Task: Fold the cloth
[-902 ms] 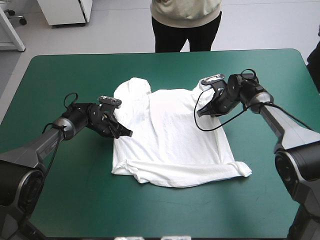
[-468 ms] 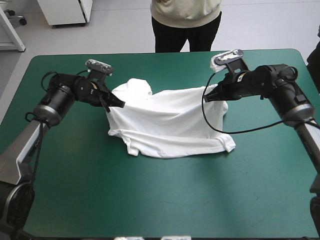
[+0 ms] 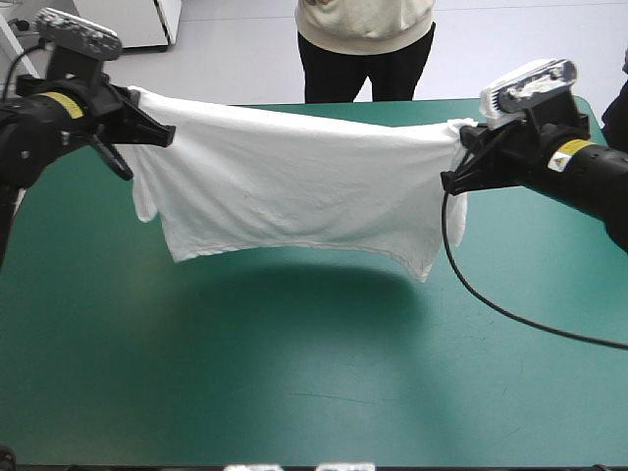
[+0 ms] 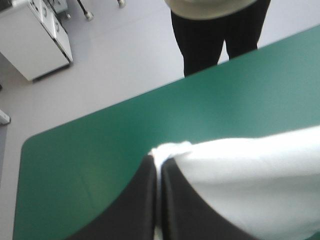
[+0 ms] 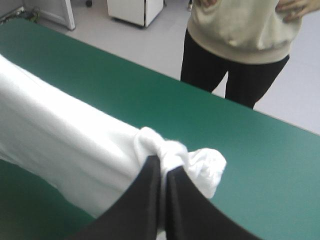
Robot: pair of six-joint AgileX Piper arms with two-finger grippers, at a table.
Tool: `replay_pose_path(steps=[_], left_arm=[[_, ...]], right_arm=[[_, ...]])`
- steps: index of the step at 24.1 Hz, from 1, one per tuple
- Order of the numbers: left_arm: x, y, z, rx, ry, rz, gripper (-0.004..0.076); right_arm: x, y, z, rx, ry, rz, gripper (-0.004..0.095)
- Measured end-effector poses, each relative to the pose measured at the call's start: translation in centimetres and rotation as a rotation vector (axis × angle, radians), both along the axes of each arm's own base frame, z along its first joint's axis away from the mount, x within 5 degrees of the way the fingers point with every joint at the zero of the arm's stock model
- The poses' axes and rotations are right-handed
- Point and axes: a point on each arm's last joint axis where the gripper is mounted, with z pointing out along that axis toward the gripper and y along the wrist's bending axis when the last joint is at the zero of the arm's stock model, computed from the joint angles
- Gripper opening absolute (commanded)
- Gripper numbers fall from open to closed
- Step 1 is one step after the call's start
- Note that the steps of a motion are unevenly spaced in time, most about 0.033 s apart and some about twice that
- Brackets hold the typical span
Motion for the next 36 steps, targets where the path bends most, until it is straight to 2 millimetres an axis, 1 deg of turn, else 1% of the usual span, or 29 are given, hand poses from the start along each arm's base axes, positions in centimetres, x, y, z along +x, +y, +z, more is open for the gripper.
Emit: replay_pose_path(steps=[2, 4, 7, 9, 10, 12, 13, 15, 16, 17, 18, 19, 20, 21, 22, 23, 25, 26, 27, 28, 29, 31, 34, 36], left_arm=[[-2.2, 0.6, 1.7, -0.015, -0.048, 0.002, -0.0009], [-4.1, 1.1, 2.7, -0.024, -0.075, 0.004, -0.0009], [-6.7, 1.8, 3.5, -0.032, -0.080, 0.007, -0.0009], [-7.7, 2.0, 3.6, -0.031, -0.063, 0.008, -0.0009], [-8.2, 2.1, 3.5, -0.029, -0.044, 0.008, -0.0009], [-8.4, 2.0, 3.4, -0.044, -0.032, -0.010, -0.0009], [-8.3, 1.8, 3.2, -0.048, -0.023, -0.020, -0.0009], [-7.4, 1.3, 1.9, -0.053, 0.037, -0.045, -0.0009], [-6.4, 1.0, 0.5, -0.045, 0.092, -0.048, -0.0009], [-5.9, 0.8, 0.0, -0.040, 0.117, -0.048, -0.0009], [-4.7, 0.5, -1.6, -0.026, 0.179, -0.046, -0.0009], [-4.2, 0.4, -2.2, -0.021, 0.203, -0.046, -0.0009], [-3.3, 0.1, -3.3, -0.013, 0.247, -0.045, -0.0009], [-2.7, 0.0, -3.9, -0.009, 0.270, -0.043, -0.0009], [-2.1, -0.2, -4.4, -0.005, 0.290, -0.042, -0.0009], [-1.4, -0.4, -4.9, 0.000, 0.312, -0.041, -0.0009], [0.7, -0.9, -5.9, 0.004, 0.317, -0.040, -0.0009], [2.2, -1.2, -6.2, 0.002, 0.269, -0.038, -0.0009], [3.7, -1.5, -6.4, -0.005, 0.210, -0.035, -0.0009], [5.6, -1.8, -6.6, -0.008, 0.124, -0.022, -0.0009], [7.2, -2.0, -6.8, -0.010, 0.045, -0.007, -0.0009], [8.8, -2.2, -6.8, -0.009, -0.040, 0.012, -0.0009], [11.1, -2.5, -6.2, -0.008, -0.158, 0.038, -0.0009], [12.0, -2.6, -5.6, -0.019, -0.217, 0.047, -0.0009]], right_arm=[[-2.1, -0.6, 1.6, 0.016, -0.061, 0.002, -0.0013], [-4.1, -1.1, 2.9, 0.026, -0.106, 0.005, -0.0013], [-7.2, -1.9, 4.5, 0.030, -0.145, 0.016, -0.0013], [-8.8, -2.2, 5.0, 0.031, -0.143, 0.022, -0.0013], [-9.5, -2.4, 5.1, 0.030, -0.129, 0.024, -0.0013], [-10.2, -2.7, 4.6, 0.008, -0.068, 0.018, -0.0013], [-10.2, -2.7, 4.5, 0.002, -0.051, 0.016, -0.0013], [-9.5, -2.5, 3.8, -0.018, 0.014, 0.017, -0.0013], [-8.7, -2.3, 3.4, -0.029, 0.049, 0.018, -0.0013], [-8.3, -2.2, 3.2, -0.033, 0.062, 0.017, -0.0013], [-7.2, -1.9, 2.8, -0.035, 0.096, 0.013, -0.0013], [-6.7, -1.8, 2.6, -0.036, 0.110, 0.010, -0.0013], [-5.5, -1.5, 2.1, -0.039, 0.143, 0.006, -0.0013], [-4.7, -1.3, 1.8, -0.042, 0.161, 0.004, -0.0013], [-3.4, -0.9, 1.3, -0.048, 0.188, -0.001, -0.0013], [-1.9, -0.6, 0.6, -0.055, 0.213, -0.005, -0.0013], [2.5, 0.4, -1.4, -0.077, 0.252, -0.027, -0.0013], [5.1, 0.9, -2.5, -0.090, 0.247, -0.049, -0.0018], [6.9, 1.1, -3.0, -0.096, 0.227, -0.072, -0.0017], [9.4, 1.3, -3.4, -0.093, 0.193, -0.099, -0.0017], [11.3, 1.2, -3.1, -0.074, 0.147, -0.121, -0.0017], [13.0, 0.9, -2.2, -0.052, 0.081, -0.147, -0.0017], [14.5, 0.1, -0.3, -0.024, -0.013, -0.181, -0.0017], [14.9, -0.2, 0.6, -0.014, -0.049, -0.194, -0.0017]])
